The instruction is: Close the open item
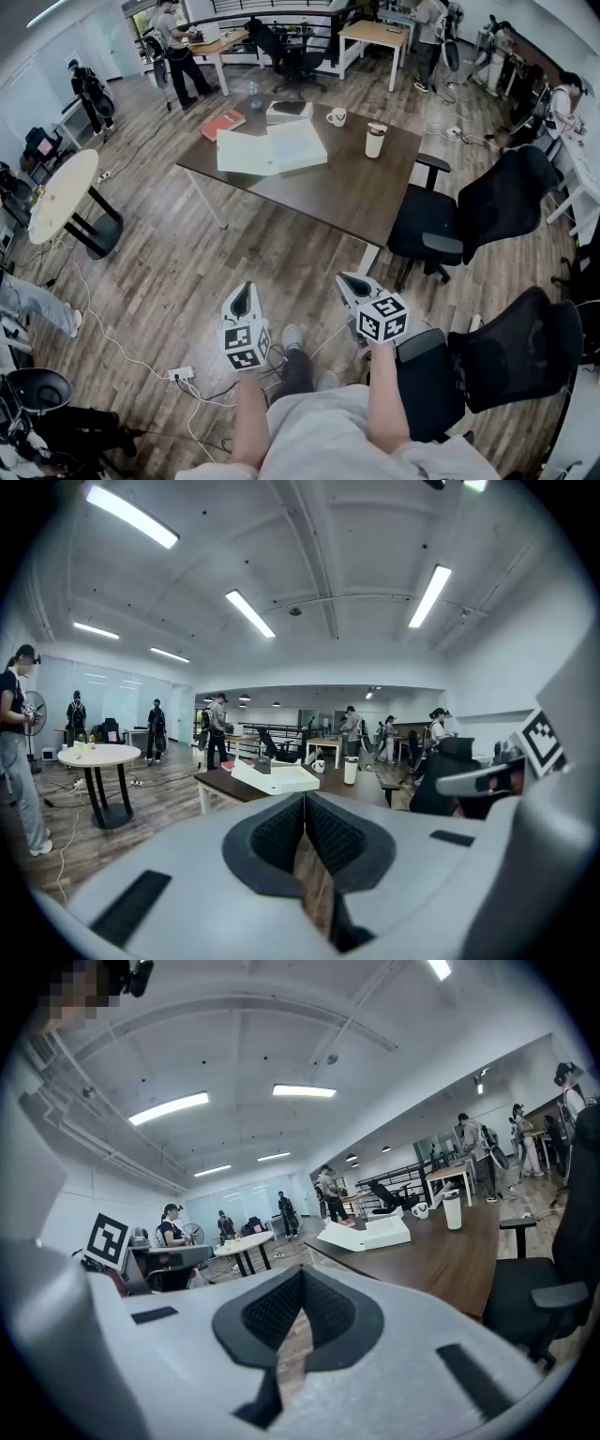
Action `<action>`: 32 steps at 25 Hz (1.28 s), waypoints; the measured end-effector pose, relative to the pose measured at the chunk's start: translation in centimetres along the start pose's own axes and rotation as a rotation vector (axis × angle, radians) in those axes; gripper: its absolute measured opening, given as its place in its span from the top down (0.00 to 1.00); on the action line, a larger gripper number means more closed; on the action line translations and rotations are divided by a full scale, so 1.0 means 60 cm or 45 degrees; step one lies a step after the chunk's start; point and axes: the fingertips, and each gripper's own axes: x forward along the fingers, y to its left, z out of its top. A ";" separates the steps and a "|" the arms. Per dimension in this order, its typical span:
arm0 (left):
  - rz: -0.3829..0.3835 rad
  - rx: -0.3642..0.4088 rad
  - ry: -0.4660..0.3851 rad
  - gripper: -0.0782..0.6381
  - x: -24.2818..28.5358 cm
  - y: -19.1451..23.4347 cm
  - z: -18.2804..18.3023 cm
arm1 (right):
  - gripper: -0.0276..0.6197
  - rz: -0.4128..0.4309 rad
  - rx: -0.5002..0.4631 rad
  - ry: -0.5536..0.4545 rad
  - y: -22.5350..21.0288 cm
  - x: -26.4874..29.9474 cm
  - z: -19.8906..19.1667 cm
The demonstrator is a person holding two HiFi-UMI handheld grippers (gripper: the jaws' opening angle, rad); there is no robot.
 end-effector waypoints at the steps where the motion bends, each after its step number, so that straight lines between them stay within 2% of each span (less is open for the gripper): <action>1: 0.000 -0.006 0.000 0.88 -0.001 0.000 -0.001 | 0.95 0.003 -0.002 0.005 0.001 0.001 -0.001; 8: -0.014 0.003 0.006 0.88 0.000 0.009 -0.004 | 0.95 -0.027 0.035 -0.044 -0.022 0.011 0.005; 18: 0.082 -0.057 -0.030 0.88 0.004 0.088 0.004 | 0.95 -0.046 0.066 -0.106 -0.044 0.063 0.022; 21: 0.090 -0.076 -0.020 0.88 0.023 0.102 0.002 | 0.82 -0.018 0.071 -0.071 -0.046 0.088 0.017; 24: 0.076 -0.076 0.005 0.86 0.051 0.102 0.002 | 0.78 -0.007 0.094 -0.058 -0.058 0.105 0.019; 27: 0.047 -0.065 0.023 0.72 0.090 0.105 0.009 | 0.71 -0.001 0.114 -0.043 -0.072 0.129 0.020; 32: 0.001 -0.078 0.010 0.67 0.171 0.123 0.043 | 0.60 -0.017 0.119 -0.010 -0.113 0.187 0.048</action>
